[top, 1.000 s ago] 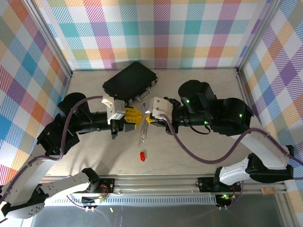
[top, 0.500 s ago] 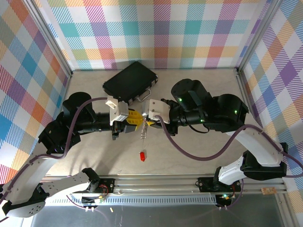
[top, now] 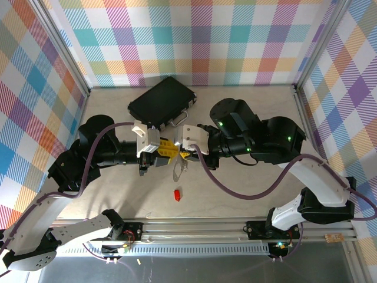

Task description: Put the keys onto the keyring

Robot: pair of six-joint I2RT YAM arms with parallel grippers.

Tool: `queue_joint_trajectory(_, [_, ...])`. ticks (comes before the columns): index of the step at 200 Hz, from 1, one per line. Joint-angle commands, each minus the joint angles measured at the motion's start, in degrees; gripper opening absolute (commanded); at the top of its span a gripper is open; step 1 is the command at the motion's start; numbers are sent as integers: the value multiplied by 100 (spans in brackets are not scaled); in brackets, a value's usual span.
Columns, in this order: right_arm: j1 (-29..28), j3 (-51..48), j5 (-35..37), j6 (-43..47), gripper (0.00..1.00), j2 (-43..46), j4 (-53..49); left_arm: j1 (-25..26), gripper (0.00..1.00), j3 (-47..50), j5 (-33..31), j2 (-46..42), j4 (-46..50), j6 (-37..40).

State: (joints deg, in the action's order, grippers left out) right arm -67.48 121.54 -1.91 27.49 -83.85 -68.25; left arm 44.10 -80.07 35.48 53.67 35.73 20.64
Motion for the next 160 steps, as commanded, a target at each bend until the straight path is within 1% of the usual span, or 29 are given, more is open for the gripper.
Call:
queue_joint_trajectory(1, [-19, 61, -217, -33, 0, 12, 162, 2, 13, 51, 111, -12, -157, 1])
queue_joint_trajectory(30, [-19, -9, -264, -41, 0, 43, 189, 1, 13, 107, 48, -1, -177, 23])
queue_joint_trajectory(56, [-19, -53, -318, -55, 0, 66, 237, 2, 14, 150, 12, 2, -205, 27])
queue_joint_trajectory(101, [-19, -127, -411, -81, 0, 82, 290, 1, 13, 174, 33, 8, -223, 37])
queue_joint_trajectory(109, [-19, -149, -407, -80, 0, 102, 307, 0, 11, 170, 42, 7, -223, 34])
queue_joint_trajectory(125, [-22, -180, -424, -90, 0, 124, 344, 2, 0, 174, 46, -4, -206, 37])
queue_joint_trajectory(160, [-19, -207, -396, -116, 0, 159, 380, 2, 0, 205, 47, -51, -278, 8])
